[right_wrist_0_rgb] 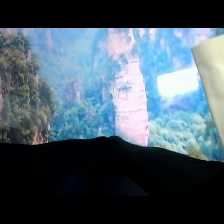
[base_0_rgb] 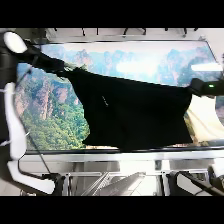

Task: Fold the shirts.

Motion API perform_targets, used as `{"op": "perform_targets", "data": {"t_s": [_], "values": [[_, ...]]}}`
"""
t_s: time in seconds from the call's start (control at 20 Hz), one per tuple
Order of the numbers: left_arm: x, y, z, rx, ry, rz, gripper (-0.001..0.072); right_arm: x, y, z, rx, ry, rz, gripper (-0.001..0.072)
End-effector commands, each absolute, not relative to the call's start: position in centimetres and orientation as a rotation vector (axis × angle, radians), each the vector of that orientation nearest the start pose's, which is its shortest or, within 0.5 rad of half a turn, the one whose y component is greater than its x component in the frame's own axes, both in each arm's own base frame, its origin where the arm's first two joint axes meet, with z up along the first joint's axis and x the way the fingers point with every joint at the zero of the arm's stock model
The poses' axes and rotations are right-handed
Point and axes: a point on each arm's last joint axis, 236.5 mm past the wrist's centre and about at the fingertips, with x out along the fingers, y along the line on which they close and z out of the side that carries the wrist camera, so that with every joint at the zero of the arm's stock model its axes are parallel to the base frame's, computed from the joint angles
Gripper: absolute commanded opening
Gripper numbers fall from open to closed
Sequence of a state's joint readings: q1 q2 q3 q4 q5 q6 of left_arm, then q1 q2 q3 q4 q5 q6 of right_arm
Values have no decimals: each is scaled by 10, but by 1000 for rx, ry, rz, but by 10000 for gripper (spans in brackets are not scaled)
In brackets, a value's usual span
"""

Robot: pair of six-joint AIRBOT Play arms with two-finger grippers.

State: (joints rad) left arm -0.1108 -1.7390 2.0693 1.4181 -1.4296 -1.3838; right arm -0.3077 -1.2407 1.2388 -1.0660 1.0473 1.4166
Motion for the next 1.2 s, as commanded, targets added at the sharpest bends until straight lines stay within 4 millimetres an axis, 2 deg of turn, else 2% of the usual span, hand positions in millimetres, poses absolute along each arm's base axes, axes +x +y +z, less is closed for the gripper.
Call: {"op": "perform_targets", "data": {"t_s": [0.0, 0.1, 0.15, 0.3, 0.4, 0.45, 0.5, 0.55, 0.65, 0.75, 0.8, 0.85, 0.95, 1.0, 1.05, 1.1, 1.15], "values": [[541, -115, 41, 144, 1137, -383, 13, 501, -22, 55, 630, 791, 66, 30], [541, -110, 25, 185, 1162, -353, 13, 519, -18, 48, 625, 740, 111, 30], [544, -110, 25, 186, 1154, -350, 13, 524, -15, 45, 600, 723, 135, 30], [565, -110, 44, 181, 1075, -340, 14, 531, -17, 33, 595, 718, 128, 30], [566, -110, 43, 175, 1073, -341, 15, 531, -18, 29, 599, 724, 125, 45], [559, -108, 39, 155, 1098, -349, 231, 530, -16, 30, 611, 732, 131, 321], [551, -103, 39, 122, 1120, -340, 692, 527, -15, 34, 616, 737, 143, 708], [541, -90, 44, 83, 1145, -307, 690, 519, -13, 43, 616, 754, 176, 708], [520, -50, 73, 13, 1160, -227, 689, 498, -16, 64, 628, 786, 234, 708], [492, -11, 108, -82, 1131, -171, 688, 470, -18, 83, 672, 832, 277, 705], [472, -1, 116, -129, 1132, -162, 688, 452, -15, 89, 705, 882, 302, 703], [441, 7, 115, -167, 1163, -147, 688, 435, -8, 92, 713, 933, 335, 701], [380, 8, 93, -212, 1220, -123, 688, 410, 3, 98, 671, 1001, 385, 674], [351, -6, 77, -248, 1237, -157, 687, 404, 7, 105, 649, 996, 401, 552], [322, -26, 59, -273, 1271, -224, 657, 403, 9, 114, 635, 976, 406, 532], [297, -43, 39, -275, 1325, -285, 590, 401, 12, 124, 624, 951, 411, 532], [274, -56, 18, -245, 1388, -344, 591, 399, 15, 133, 624, 932, 422, 533]]}}
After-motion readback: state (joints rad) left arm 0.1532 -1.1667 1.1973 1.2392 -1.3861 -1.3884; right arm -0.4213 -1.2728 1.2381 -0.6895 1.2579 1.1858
